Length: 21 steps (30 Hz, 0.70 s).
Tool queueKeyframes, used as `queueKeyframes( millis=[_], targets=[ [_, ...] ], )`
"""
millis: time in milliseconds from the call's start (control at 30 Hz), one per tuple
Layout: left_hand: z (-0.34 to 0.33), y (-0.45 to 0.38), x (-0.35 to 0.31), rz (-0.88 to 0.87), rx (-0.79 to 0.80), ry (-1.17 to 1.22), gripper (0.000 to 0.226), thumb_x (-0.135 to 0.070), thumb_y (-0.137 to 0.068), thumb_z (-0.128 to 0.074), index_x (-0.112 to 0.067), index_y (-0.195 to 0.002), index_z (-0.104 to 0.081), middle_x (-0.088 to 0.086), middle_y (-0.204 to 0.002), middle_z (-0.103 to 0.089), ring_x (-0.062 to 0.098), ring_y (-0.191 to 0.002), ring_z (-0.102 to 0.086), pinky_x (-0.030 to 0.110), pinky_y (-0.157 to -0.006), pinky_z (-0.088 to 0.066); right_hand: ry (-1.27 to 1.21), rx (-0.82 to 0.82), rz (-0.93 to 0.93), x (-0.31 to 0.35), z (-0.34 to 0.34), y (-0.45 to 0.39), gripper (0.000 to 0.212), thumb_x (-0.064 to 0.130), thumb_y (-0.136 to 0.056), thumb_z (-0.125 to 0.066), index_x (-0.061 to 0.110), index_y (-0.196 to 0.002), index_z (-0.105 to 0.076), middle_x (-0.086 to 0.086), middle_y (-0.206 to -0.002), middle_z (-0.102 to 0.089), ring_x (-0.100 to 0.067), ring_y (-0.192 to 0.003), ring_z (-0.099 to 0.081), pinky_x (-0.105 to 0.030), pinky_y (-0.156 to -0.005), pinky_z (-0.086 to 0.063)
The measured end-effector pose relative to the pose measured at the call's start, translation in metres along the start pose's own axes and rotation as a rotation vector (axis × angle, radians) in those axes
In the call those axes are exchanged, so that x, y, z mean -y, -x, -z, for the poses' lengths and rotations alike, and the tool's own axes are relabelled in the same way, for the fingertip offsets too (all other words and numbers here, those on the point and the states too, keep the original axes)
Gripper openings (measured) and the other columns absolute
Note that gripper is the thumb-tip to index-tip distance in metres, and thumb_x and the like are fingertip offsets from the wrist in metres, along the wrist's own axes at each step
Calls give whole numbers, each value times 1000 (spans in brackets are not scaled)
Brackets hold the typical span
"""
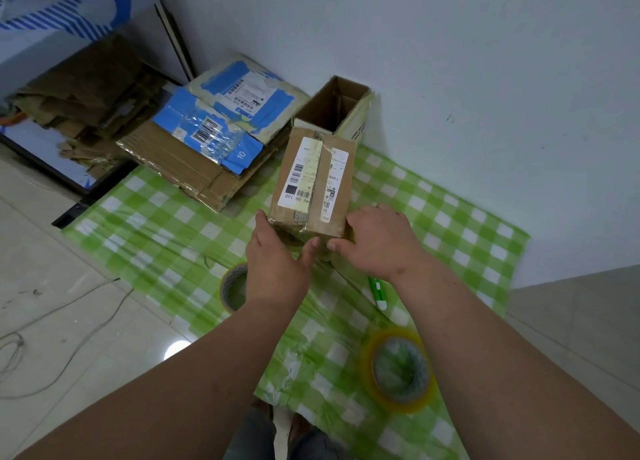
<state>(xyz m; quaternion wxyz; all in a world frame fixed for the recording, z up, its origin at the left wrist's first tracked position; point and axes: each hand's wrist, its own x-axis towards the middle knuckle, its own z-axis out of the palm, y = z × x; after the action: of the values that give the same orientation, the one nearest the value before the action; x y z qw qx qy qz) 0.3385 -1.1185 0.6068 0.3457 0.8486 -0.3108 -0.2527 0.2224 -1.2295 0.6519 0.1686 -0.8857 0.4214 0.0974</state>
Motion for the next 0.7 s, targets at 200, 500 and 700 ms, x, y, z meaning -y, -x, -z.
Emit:
queueKeyframes(
  millis=[200, 500, 700],
  targets=[
    [12, -5, 12, -66, -12, -26, 87, -50, -89, -64, -29, -157, -14, 4, -144, -51, 26, -129, -50, 40, -99, -45, -101, 82, 59, -4, 6, 10, 33, 46, -89, -62, 17, -105, -63, 4, -82, -44, -21, -86, -48, -30, -70, -35],
    [20, -11, -7, -187, 92, 21, 69, -30, -105, -38, -30, -156, 9, 2, -160, -26, 22, -141, -32, 24, -101, -25, -343, 43, -46, 2, -3, 37, 28, 37, -93, -57, 14, -110, -61, -2, -98, -55, -22, -93, -53, -28, -71, -36],
    [38, -21, 6, -73, 206, 193, 69, -43, -101, -40, -39, -155, 2, -7, -156, -33, 14, -135, -38, 25, -104, -30, -464, -86, -155, 29, -14, 45, 45, 44, -87, -65, 17, -123, -62, -2, -109, -55, -23, -107, -55, -31, -83, -41]
  ],
)
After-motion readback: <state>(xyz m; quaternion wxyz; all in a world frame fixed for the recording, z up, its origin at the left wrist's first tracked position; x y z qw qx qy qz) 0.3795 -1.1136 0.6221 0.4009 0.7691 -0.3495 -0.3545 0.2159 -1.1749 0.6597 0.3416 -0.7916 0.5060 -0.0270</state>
